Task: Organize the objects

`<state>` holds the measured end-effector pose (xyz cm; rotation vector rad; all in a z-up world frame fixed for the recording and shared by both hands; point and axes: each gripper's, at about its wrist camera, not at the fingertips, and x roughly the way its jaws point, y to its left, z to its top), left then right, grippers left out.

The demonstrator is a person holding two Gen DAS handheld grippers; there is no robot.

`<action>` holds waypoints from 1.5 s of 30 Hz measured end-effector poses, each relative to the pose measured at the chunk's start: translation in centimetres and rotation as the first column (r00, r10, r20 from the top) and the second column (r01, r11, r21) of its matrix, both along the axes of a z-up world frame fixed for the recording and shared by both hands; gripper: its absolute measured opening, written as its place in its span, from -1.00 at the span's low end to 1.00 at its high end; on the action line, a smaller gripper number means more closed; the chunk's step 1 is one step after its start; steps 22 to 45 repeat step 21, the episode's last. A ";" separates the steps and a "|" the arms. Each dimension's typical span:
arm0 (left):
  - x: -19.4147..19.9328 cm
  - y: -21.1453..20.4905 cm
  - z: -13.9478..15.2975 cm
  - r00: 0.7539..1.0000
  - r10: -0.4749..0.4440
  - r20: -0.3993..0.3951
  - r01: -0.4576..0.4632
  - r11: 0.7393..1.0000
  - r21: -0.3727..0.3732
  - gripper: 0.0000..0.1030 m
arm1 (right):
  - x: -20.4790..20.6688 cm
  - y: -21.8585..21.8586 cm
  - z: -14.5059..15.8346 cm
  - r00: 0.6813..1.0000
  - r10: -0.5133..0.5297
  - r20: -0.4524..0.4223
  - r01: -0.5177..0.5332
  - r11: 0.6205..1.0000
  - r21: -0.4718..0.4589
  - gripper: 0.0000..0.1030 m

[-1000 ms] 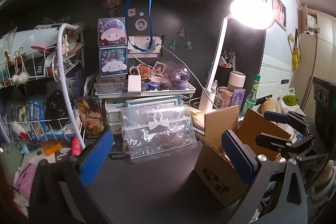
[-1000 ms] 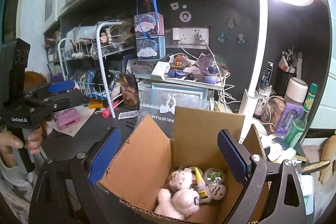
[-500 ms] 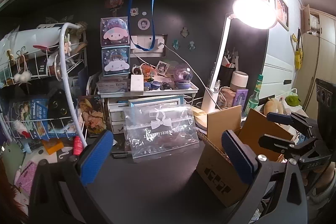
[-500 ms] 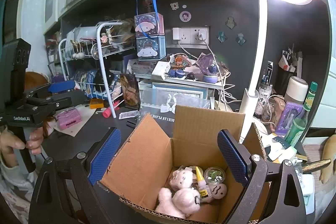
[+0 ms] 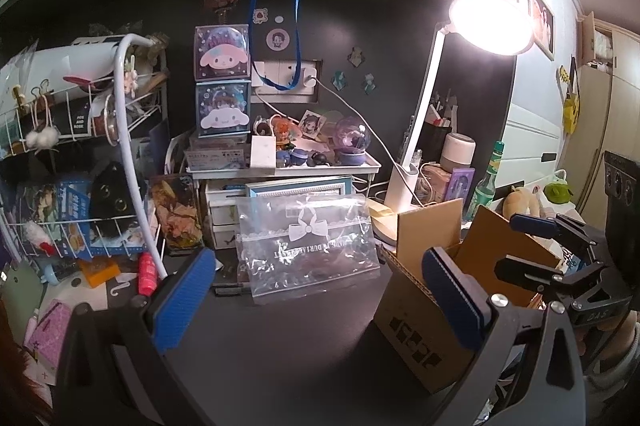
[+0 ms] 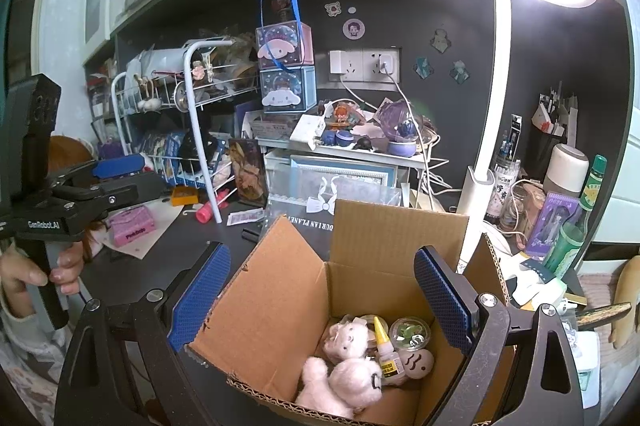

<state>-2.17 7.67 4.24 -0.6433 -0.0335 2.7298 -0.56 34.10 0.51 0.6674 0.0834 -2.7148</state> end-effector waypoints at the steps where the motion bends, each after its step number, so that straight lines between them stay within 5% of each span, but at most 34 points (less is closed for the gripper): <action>1: 0.0 0.0 0.0 1.000 -0.002 0.002 0.002 1.000 0.000 0.99 | 0.0 0.0 0.0 1.000 0.001 0.000 -0.001 1.000 0.000 0.80; 45: -0.4 0.0 0.0 1.000 -0.012 0.009 0.012 1.000 0.013 0.99 | 0.1 -0.1 -0.1 1.000 -0.004 0.004 0.004 1.000 -0.001 0.80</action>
